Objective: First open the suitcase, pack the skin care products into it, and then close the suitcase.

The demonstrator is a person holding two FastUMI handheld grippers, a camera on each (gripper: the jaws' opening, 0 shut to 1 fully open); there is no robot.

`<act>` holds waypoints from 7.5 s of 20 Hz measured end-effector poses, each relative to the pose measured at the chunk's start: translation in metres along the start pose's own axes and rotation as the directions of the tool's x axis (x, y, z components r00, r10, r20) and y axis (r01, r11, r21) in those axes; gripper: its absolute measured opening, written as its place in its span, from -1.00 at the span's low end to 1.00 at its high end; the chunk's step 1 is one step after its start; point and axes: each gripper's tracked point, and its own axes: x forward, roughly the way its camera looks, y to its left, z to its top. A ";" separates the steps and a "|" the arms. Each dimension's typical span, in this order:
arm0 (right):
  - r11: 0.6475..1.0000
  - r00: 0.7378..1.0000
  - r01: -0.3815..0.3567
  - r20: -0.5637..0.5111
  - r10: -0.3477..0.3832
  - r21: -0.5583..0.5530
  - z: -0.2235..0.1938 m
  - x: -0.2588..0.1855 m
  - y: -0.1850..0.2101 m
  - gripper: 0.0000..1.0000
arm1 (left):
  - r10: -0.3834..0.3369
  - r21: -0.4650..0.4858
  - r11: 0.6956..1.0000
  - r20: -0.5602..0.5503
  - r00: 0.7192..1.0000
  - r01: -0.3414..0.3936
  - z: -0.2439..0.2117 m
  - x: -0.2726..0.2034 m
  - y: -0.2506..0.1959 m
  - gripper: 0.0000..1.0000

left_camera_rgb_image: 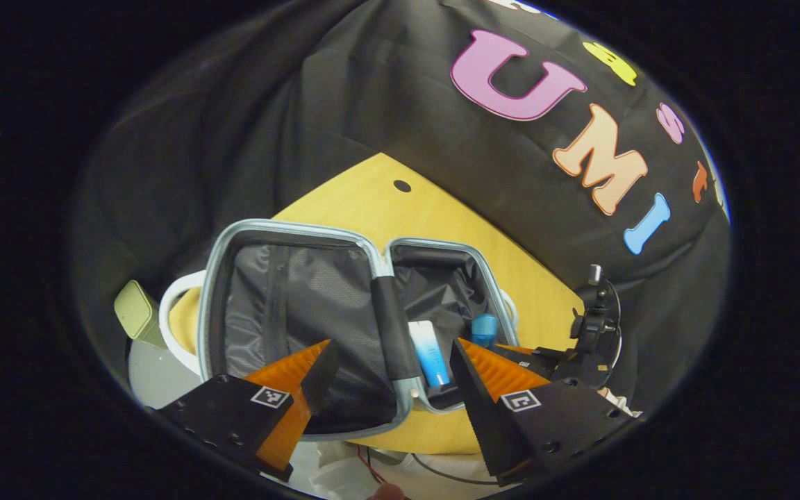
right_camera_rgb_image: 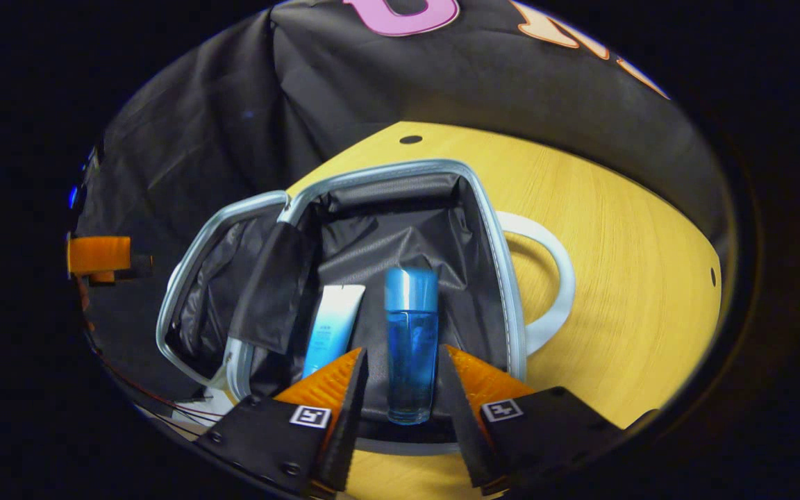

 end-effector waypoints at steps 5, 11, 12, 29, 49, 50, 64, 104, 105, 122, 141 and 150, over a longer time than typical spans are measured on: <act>0.999 0.994 0.013 0.105 -0.018 0.052 0.025 -0.015 -0.005 0.90 | 0.085 -0.076 0.994 0.033 0.996 -0.083 0.006 -0.015 0.062 0.89; 0.992 0.983 0.087 0.153 -0.101 0.097 0.034 -0.043 -0.026 0.90 | 0.234 -0.121 0.966 0.011 0.972 -0.231 -0.007 -0.032 0.161 0.89; 0.990 0.980 0.097 0.162 -0.113 0.106 0.035 -0.048 -0.029 0.97 | 0.256 -0.126 0.959 0.003 0.967 -0.254 -0.010 -0.034 0.178 0.89; 0.967 0.961 0.186 0.174 -0.216 0.177 0.000 -0.098 -0.038 0.97 | -0.022 -0.494 0.868 0.064 0.998 0.051 -0.029 0.020 0.222 0.29; 0.971 0.970 0.160 0.155 -0.188 0.178 -0.016 -0.099 -0.044 0.97 | -0.003 -0.439 0.896 0.132 0.991 0.062 -0.007 0.007 0.203 -1.00; 0.971 0.970 0.158 0.154 -0.186 0.180 -0.016 -0.097 -0.045 0.97 | -0.006 -0.440 0.895 0.153 0.988 0.074 0.002 0.000 0.196 -1.00; 0.967 0.962 0.127 0.212 -0.174 0.220 -0.017 -0.102 -0.064 0.97 | -0.057 -0.325 0.936 0.240 0.969 0.135 0.058 -0.054 0.113 -0.99; 0.895 0.915 0.157 0.279 -0.291 0.417 -0.063 -0.168 -0.201 0.97 | -0.276 0.192 0.932 -0.177 0.945 0.308 0.022 0.068 -0.266 -0.97; 0.895 0.913 0.161 0.282 -0.295 0.416 -0.063 -0.170 -0.203 0.97 | -0.275 0.198 0.929 -0.199 0.941 0.314 0.017 0.075 -0.271 -0.97; 0.853 0.876 0.247 0.270 -0.400 0.460 -0.089 -0.199 -0.232 0.97 | -0.158 0.216 0.937 -0.437 0.885 0.274 -0.053 0.180 -0.276 -0.96; 0.831 0.845 0.275 0.290 -0.449 0.483 -0.112 -0.238 -0.244 0.97 | 0.024 0.409 0.894 -0.452 0.892 0.183 -0.095 0.200 -0.280 0.76; 0.869 0.825 0.226 0.388 -0.412 0.441 -0.090 -0.270 -0.241 0.97 | -0.026 0.483 0.854 -0.334 0.942 0.195 -0.117 0.116 -0.298 0.84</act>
